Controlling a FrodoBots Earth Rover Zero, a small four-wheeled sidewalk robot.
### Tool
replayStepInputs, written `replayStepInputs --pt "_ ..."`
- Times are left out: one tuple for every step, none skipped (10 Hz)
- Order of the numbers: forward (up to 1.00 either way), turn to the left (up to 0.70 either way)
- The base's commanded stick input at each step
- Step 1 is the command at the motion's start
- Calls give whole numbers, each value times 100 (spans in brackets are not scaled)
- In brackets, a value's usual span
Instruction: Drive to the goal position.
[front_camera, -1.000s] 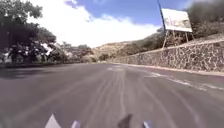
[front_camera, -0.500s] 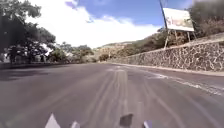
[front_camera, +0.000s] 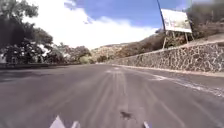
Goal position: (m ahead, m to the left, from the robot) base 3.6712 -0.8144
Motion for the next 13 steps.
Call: replayStepInputs --pt "70 0" --pt "70 0" --pt "70 0" --pt "70 0" --pt "70 4" --pt "70 9" --pt "70 14" --pt "70 18" --pt "70 23" --pt "70 28" --pt "70 21" --pt "70 15" --pt "70 8"
